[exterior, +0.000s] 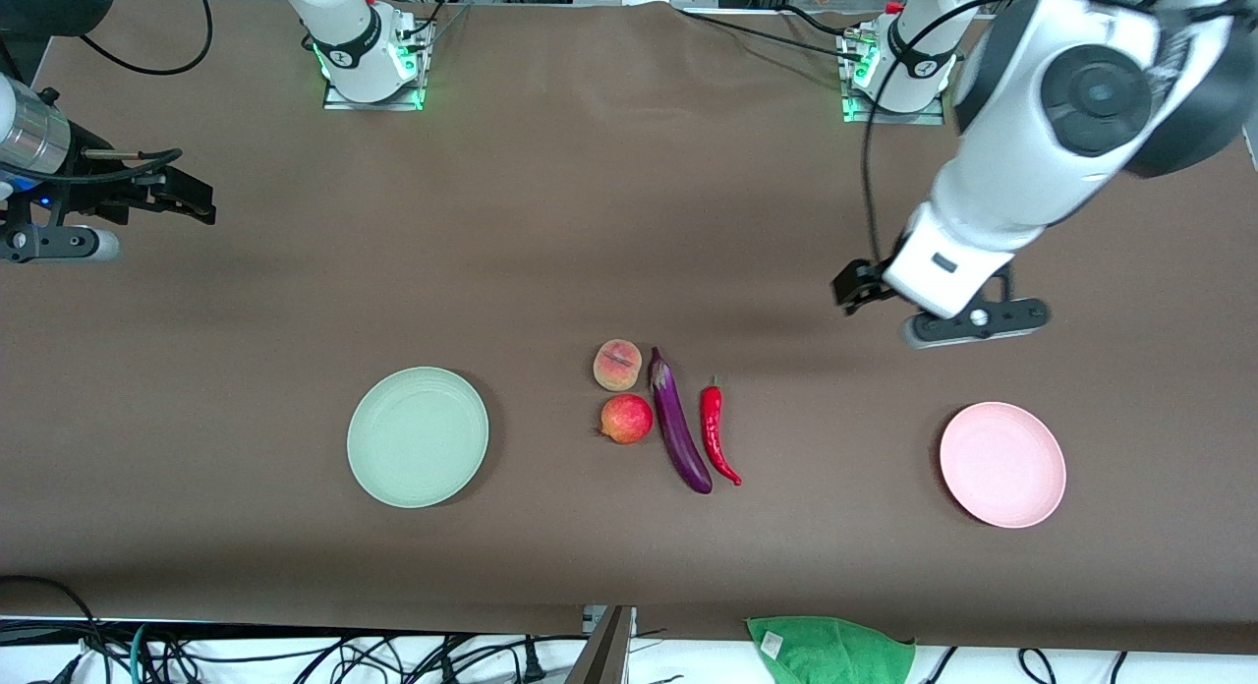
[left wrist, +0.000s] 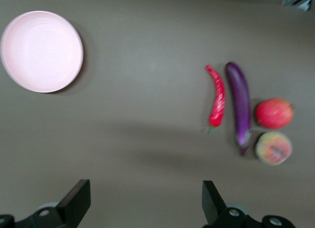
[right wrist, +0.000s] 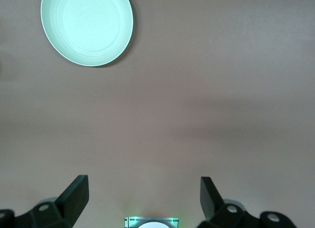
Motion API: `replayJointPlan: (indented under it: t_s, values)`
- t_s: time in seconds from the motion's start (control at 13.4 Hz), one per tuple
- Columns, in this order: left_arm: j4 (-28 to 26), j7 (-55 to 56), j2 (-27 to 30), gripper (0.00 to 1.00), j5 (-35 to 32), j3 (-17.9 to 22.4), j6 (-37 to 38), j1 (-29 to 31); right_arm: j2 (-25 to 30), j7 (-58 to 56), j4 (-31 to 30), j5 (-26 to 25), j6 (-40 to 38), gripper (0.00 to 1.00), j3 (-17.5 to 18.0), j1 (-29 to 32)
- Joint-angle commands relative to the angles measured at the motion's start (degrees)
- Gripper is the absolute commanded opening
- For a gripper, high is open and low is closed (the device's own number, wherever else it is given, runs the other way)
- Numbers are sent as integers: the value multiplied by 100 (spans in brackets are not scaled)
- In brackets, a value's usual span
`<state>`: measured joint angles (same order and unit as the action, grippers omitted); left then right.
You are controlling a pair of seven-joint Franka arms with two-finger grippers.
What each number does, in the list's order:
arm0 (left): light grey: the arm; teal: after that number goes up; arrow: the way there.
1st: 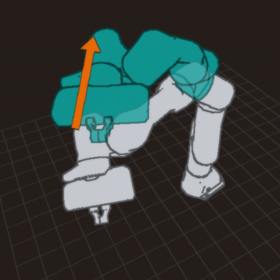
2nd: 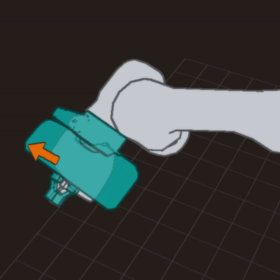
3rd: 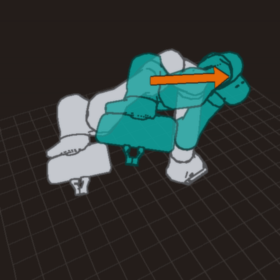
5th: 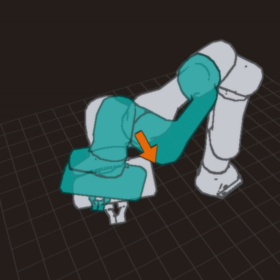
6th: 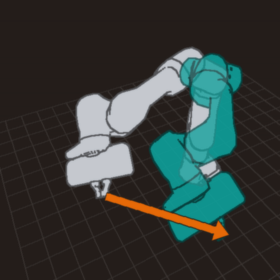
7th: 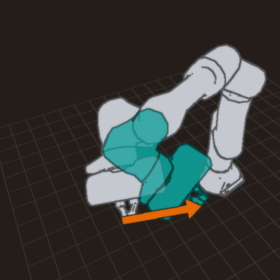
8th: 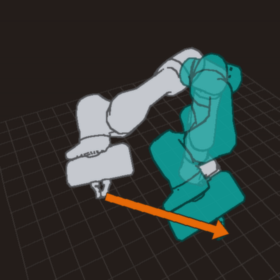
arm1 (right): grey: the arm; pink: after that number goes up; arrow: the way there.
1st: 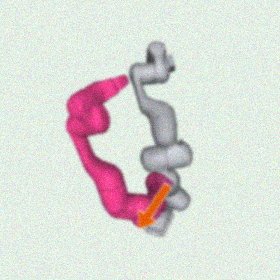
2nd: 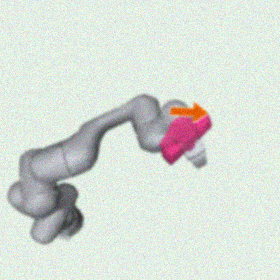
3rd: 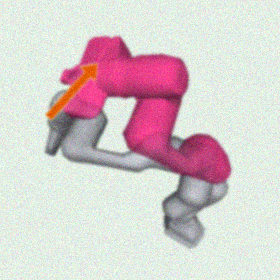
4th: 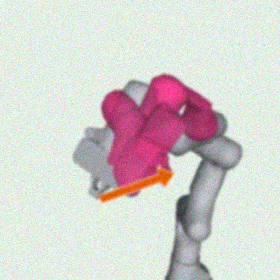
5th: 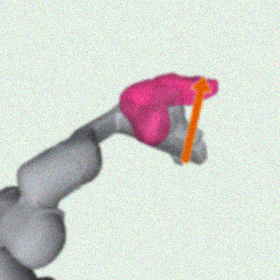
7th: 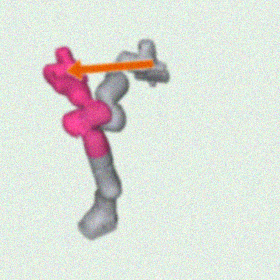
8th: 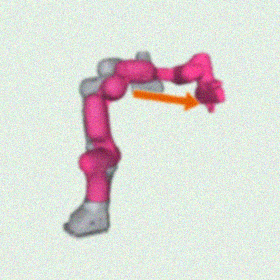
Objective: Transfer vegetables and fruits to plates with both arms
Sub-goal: 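Move the left gripper toward the red chili pepper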
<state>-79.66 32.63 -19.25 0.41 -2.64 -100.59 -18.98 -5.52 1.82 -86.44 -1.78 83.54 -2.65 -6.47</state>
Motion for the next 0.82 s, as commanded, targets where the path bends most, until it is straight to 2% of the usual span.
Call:
replayJointPlan:
  t_s: [0.0, 0.22, 0.45, 0.75]
  values:
    - [74, 907, -613, 100, 13, -314, -722, 9, 104, -59, -83, 82, -13, 100, -16, 6]
    - [3, 1509, -1132, 100, -67, -720, -1234, 0, 95, -59, -83, 82, -22, 100, -16, 6]
    - [3, 1440, -1729, 100, -93, -878, -1733, 9, 95, -59, -83, 82, -13, 100, -16, 6]
    - [-128, 1272, -2319, 100, -154, -887, -2533, -97, 34, -85, 22, 205, 162, 100, -16, 32]
